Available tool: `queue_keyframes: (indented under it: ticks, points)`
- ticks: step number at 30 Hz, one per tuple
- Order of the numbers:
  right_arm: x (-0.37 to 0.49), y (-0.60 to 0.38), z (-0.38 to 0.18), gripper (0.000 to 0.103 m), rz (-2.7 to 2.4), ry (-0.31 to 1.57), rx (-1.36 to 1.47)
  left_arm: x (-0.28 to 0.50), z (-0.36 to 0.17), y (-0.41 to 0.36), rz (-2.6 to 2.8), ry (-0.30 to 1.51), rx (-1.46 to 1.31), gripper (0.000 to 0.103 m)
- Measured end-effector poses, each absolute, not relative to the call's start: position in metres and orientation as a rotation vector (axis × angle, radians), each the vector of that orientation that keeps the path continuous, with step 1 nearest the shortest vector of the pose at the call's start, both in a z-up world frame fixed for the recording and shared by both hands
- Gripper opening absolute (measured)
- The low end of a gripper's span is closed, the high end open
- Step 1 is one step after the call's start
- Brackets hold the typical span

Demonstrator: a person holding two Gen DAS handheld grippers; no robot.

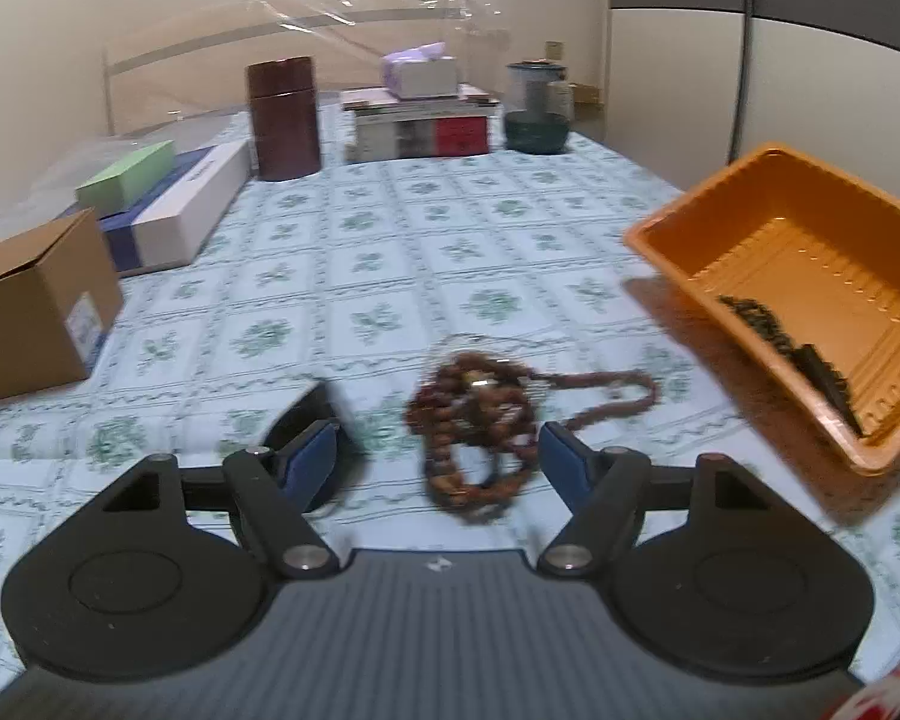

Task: Organize jewelry
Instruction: 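Grasp the black strap watch with the left tool, then carry the black watch into the tray with the left tool and open it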

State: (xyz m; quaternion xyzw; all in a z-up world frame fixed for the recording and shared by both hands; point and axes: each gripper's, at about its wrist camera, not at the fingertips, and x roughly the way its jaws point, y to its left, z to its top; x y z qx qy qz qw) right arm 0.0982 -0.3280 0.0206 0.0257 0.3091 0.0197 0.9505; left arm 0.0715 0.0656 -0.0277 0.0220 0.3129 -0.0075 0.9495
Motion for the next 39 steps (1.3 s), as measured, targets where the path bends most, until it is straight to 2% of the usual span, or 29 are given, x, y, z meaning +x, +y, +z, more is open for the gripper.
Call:
queue_keyframes:
  ticks: [7, 14, 17, 19, 25, 31, 39]
  points:
    - [0.098, -0.329, 0.018, 0.007, 0.037, 0.63, 0.047, 0.082, -0.038, 0.086, 0.032, 0.662, 0.067, 0.054]
    - [0.099, -0.328, 0.016, 0.007, 0.035, 0.632, 0.044, 0.1, -0.044, 0.094, 0.047, 0.682, 0.091, 0.043]
    - [0.099, -0.327, 0.016, 0.007, 0.034, 0.633, 0.042, 0.109, -0.048, 0.094, 0.049, 0.704, 0.101, 0.036]
    - [0.1, -0.327, 0.016, 0.007, 0.034, 0.633, 0.042, 0.114, -0.051, 0.095, 0.048, 0.719, 0.098, 0.028]
    - [0.1, -0.327, 0.016, 0.007, 0.033, 0.633, 0.041, 0.121, -0.055, 0.096, 0.037, 0.746, 0.067, 0.015]
    - [0.1, -0.327, 0.016, 0.007, 0.033, 0.633, 0.041, 0.118, -0.054, 0.095, 0.032, 0.757, 0.034, 0.009]
    - [0.1, -0.327, 0.016, 0.007, 0.034, 0.632, 0.041, 0.109, -0.045, 0.093, 0.036, 0.738, 0.014, 0.009]
